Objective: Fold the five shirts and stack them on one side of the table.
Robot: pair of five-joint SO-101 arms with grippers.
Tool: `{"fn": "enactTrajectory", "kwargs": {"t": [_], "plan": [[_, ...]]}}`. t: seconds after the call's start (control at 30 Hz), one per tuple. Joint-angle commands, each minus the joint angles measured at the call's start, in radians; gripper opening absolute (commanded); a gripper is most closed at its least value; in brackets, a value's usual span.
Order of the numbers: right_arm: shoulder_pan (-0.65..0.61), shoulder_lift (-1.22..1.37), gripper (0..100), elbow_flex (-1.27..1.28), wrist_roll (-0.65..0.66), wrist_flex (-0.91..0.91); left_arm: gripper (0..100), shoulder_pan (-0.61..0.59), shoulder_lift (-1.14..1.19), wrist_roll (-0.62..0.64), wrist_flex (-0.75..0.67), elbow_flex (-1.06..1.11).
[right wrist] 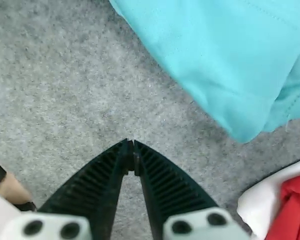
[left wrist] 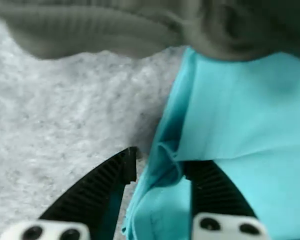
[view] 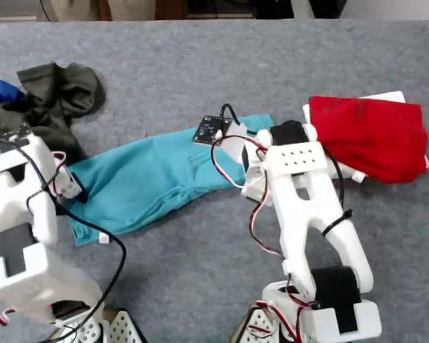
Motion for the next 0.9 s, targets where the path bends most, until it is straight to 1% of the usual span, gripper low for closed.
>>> {"fn": "enactTrajectory", "kwargs": {"t": [0.0,0.03,0.07,0.23,0.3,0.37,0.43,0.53,0.6,0.73,0.87], "plan": [[-0.008,-0.036,0.2,-0.004,-0.014,-0.014,6,0.021,0.056,-0.005,0.020,-0.023],[-0.008,-0.036,0.2,-0.004,-0.014,-0.014,2,0.029,0.061,-0.005,0.020,-0.026],[-0.008,-0.036,0.2,-0.004,-0.014,-0.014,1,0.038,0.067,-0.005,0.020,-0.029],[-0.002,-0.036,0.2,-0.004,-0.014,-0.012,2,0.104,0.035,0.003,0.012,-0.038],[-0.002,-0.053,0.2,-0.004,-0.023,-0.012,2,0.141,-0.015,0.003,0.020,-0.054],[-0.002,-0.094,0.2,-0.005,-0.055,-0.015,2,0.172,-0.099,0.005,0.038,-0.068],[-0.001,-0.151,0.2,-0.004,-0.100,-0.057,2,0.218,-0.206,0.006,0.074,-0.086],[0.036,-0.229,0.2,0.015,-0.227,-0.201,2,0.321,-0.335,0.069,0.104,-0.103],[0.064,-0.262,0.3,0.053,-0.299,-0.342,2,0.397,-0.397,0.117,0.110,-0.104],[0.140,-0.311,0.3,0.111,-0.384,-0.620,2,0.532,-0.455,0.216,0.103,-0.103],[0.222,-0.349,0.3,0.117,-0.531,-0.861,2,0.658,-0.452,0.265,0.017,-0.106]]}}
